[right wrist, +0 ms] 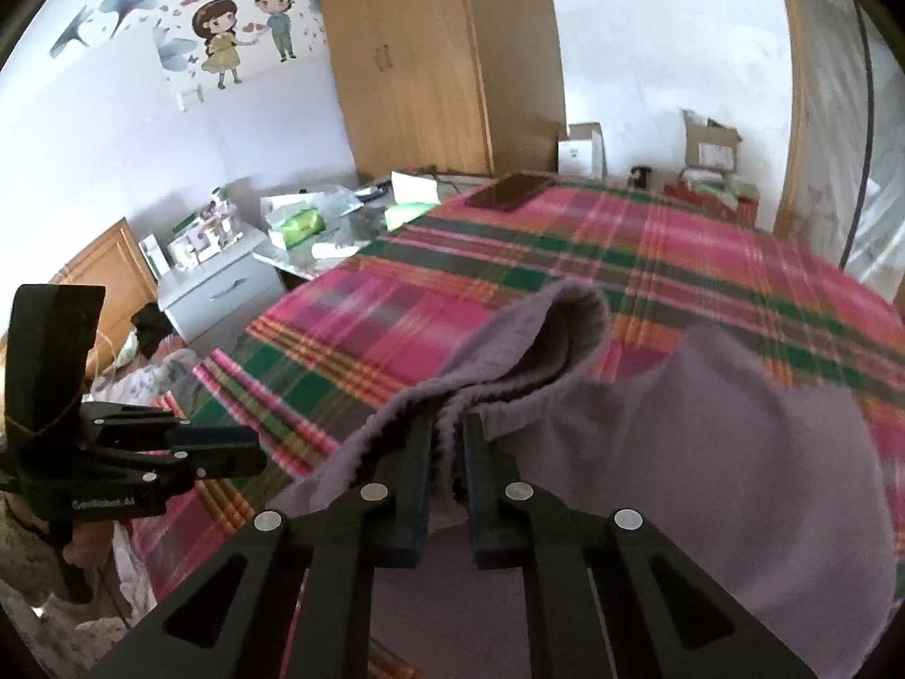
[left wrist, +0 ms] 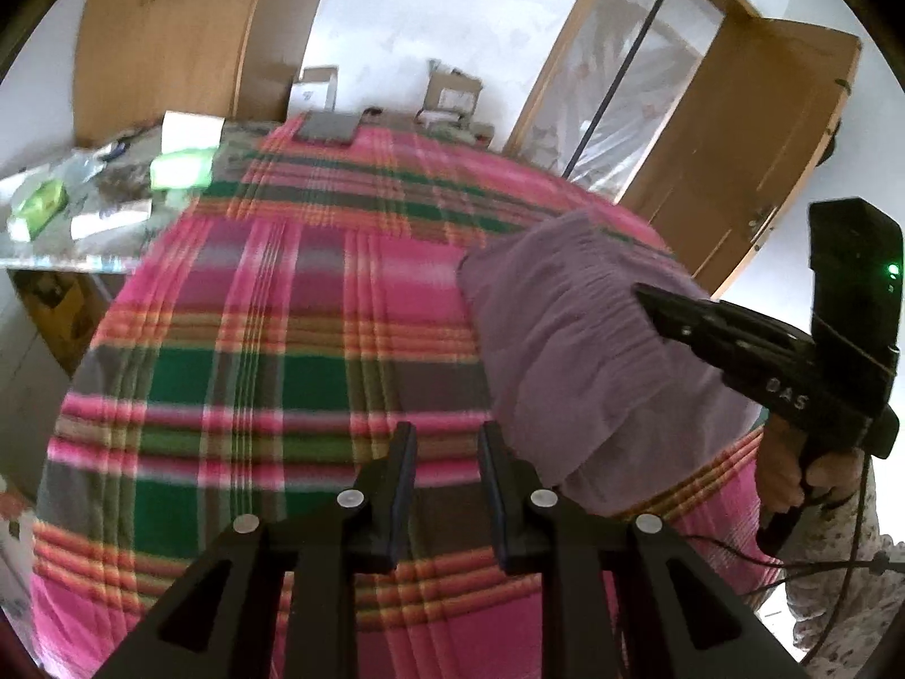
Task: Fold clothes
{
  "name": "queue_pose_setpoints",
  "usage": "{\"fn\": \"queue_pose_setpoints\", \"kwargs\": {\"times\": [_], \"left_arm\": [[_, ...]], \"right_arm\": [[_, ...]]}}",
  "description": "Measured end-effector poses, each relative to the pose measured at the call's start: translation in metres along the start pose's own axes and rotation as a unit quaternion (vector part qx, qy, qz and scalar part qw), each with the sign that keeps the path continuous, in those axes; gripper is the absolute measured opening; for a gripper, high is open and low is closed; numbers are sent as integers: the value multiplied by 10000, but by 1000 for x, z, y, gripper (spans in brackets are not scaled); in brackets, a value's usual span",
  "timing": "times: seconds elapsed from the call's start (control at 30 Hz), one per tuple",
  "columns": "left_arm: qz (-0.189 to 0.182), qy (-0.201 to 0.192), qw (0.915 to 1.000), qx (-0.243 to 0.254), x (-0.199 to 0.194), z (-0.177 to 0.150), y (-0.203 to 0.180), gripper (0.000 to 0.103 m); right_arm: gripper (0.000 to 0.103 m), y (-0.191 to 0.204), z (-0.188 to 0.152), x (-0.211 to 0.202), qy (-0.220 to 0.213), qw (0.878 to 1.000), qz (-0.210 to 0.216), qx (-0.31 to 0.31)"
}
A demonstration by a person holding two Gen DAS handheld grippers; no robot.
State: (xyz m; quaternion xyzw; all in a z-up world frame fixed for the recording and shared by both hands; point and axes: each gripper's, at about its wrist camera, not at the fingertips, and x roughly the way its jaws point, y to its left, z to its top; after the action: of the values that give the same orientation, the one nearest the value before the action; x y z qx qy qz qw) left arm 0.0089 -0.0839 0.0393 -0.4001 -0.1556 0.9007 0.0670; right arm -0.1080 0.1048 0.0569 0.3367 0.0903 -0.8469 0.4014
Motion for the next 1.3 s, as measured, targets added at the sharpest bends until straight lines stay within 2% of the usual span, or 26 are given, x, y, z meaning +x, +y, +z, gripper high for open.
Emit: {"fn": "queue_pose_setpoints", "kwargs": {"times": [0.2, 0.37, 0.47, 0.6, 0.7, 0.77, 0.93, 1.0, 1.13, 1.23, 1.3], "left_arm": [[-9, -313, 9995, 41, -8, 18, 0, 22], [-160, -245, 9989, 364, -2, 20, -14, 22], [-250, -204, 9979, 557, 2, 22, -23, 22], [-370, -149, 9959, 815, 7, 23, -34, 23], [-466, -100, 9936, 1023, 10, 23, -43, 29], [-574, 35, 9904, 1256, 16, 18, -54, 31], [-781, 355, 9790, 1850, 30, 1, -82, 31], [-737, 426, 9738, 2107, 34, -7, -92, 31], [-578, 505, 9691, 2343, 43, -16, -100, 31], [-240, 573, 9710, 2308, 54, -17, -97, 31], [-185, 622, 9735, 2192, 59, -18, -93, 31]], "right_arm": [[2, 14, 32, 6, -300, 9991, 40, -311], [1, 27, 54, 21, -411, 9980, 270, -399], [1, 26, 55, 25, -352, 9984, 353, -285], [4, 4, 49, 10, -370, 9988, 306, 128], [9, -19, 36, -6, -353, 9976, 251, 547], [26, -33, 22, -13, -204, 9962, 133, 835], [31, -59, -13, -14, 185, 9910, 39, 1324], [31, -67, -23, -9, 377, 9870, 168, 1556], [42, -76, -33, 8, 672, 9773, 712, 1879], [46, -70, -29, 22, 823, 9738, 862, 1936], [46, -68, -25, 26, 779, 9737, 943, 1922]]}}
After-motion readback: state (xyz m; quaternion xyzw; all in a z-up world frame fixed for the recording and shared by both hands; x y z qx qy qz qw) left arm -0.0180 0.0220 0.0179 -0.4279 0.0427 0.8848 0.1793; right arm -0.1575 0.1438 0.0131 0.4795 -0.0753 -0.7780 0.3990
